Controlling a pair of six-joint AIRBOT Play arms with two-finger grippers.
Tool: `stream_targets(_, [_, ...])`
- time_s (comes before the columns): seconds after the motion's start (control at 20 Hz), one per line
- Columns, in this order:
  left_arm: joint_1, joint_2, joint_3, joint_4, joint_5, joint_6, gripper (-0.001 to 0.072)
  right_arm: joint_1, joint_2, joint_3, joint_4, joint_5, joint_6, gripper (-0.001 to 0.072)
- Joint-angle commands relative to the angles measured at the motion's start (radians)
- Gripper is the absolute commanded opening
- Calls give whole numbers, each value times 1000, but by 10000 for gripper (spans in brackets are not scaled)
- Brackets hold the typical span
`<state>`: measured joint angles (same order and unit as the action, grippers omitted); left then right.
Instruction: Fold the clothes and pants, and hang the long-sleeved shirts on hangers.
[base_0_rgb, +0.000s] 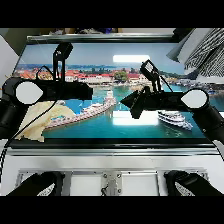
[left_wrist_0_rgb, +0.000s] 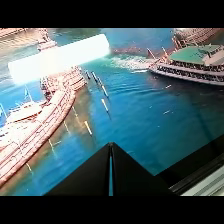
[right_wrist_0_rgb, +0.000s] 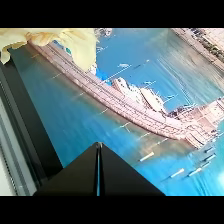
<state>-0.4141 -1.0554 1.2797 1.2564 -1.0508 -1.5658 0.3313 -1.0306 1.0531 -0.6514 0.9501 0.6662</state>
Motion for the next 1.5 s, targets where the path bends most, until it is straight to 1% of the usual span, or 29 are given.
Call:
stream_targets(0.0, [0,0,0,0,0,-1,12,1,0,-1,0,0,0,9])
stream_targets(0.4, [0,0,0,-1,3,-2,11,1,0,-1,0,0,0,9])
stream_targets(0.55, [4,0,0,21,62,7,17,1,0,-1,0,0,0,9])
stream_targets(0.6, [16,0,8,82,67,53,286,1,0,-1,0,0,0,9])
stream_targets(0.65, [38,0,20,184,53,61,720,1,0,-1,0,0,0,9])
stream_targets(0.7, [72,0,32,297,13,54,693,1,0,-1,0,0,0,10])
stream_targets(0.8, [178,0,25,494,-95,27,693,1,0,-1,0,0,0,9])
stream_targets(0.85, [246,0,-5,541,-126,20,693,1,0,-1,0,0,0,10])
stream_targets(0.9, [330,0,-58,550,-128,20,693,1,0,-1,0,0,0,10])
stream_targets(0.95, [410,0,-120,550,-104,13,693,1,0,-1,0,0,0,9])
stream_targets(1.0, [486,-1,-197,550,-48,7,693,1,0,-1,0,0,0,9])
stream_targets(1.15, [667,-11,-405,550,153,5,693,1,-1,-1,0,0,0,10])
stream_targets(1.3, [774,-94,-495,550,248,5,693,1,0,-1,0,0,0,10])
stream_targets(1.45, [810,-213,-491,551,265,5,693,1,0,-1,0,0,0,9])
